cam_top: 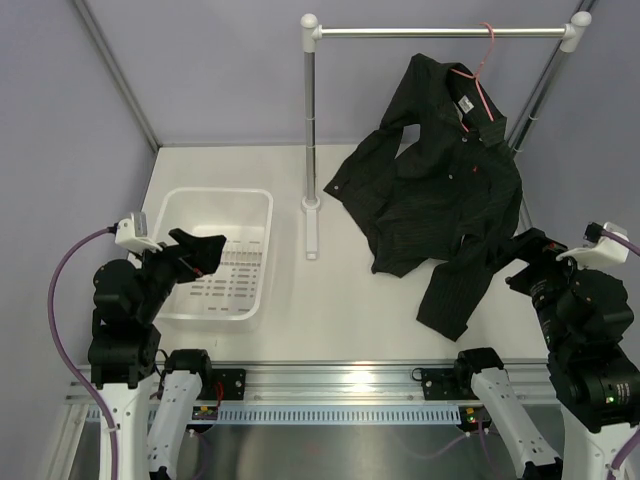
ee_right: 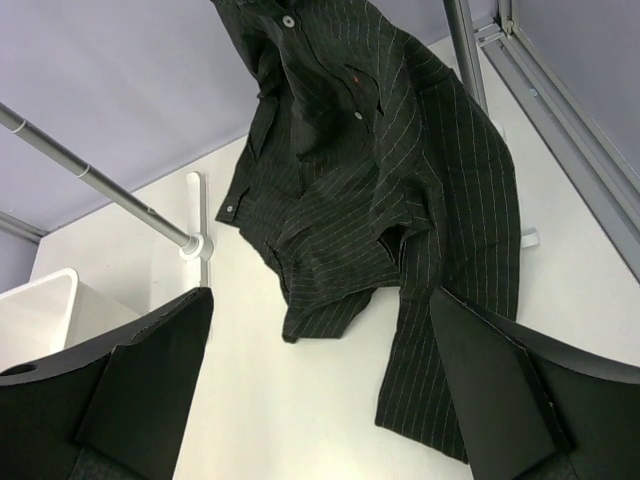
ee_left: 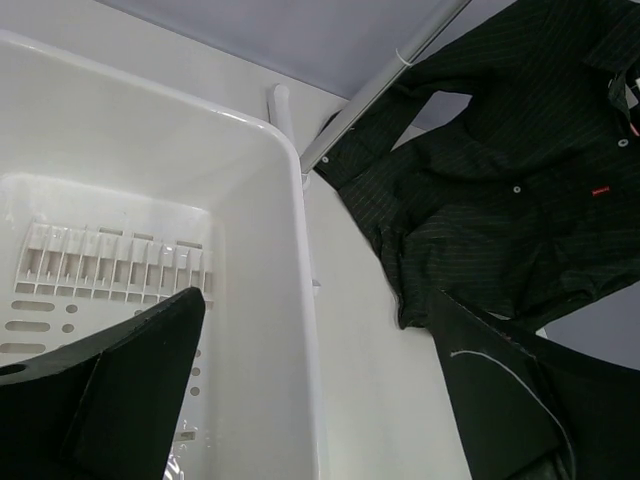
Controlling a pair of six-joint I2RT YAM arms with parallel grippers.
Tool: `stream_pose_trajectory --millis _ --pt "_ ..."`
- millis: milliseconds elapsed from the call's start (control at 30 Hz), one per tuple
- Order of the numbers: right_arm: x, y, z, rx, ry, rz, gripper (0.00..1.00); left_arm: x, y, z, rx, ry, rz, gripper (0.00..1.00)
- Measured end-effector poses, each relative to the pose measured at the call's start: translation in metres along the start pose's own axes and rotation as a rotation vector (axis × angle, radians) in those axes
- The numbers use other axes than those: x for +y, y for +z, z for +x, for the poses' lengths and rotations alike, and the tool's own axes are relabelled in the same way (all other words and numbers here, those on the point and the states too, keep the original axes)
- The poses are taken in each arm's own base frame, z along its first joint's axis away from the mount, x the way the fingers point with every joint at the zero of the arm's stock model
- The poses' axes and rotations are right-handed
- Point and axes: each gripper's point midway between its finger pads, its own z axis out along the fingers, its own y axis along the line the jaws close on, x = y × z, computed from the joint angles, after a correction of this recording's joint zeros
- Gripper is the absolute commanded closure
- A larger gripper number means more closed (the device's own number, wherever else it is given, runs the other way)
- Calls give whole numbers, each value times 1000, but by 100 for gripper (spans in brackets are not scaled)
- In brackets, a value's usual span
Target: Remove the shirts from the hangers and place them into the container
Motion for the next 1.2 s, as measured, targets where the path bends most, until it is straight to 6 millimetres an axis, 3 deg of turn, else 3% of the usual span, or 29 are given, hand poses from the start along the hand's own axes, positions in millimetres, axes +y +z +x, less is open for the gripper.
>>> stream_pose_trajectory --millis 233,600,867,1000,1200 --pt "-3 8 10 35 -2 18 1 3 -3 6 20 -2 -12 1" --pt "1 17 5 53 -22 26 0 4 -4 8 28 -2 -15 1" --pt "22 65 -29 82 -87 70 0 3 -3 7 26 15 -9 1" --pt "21 89 -43 82 -136 131 1 1 -1 5 22 21 2 1" --pt "17 142 -64 69 -219 228 2 0 6 9 39 21 28 1"
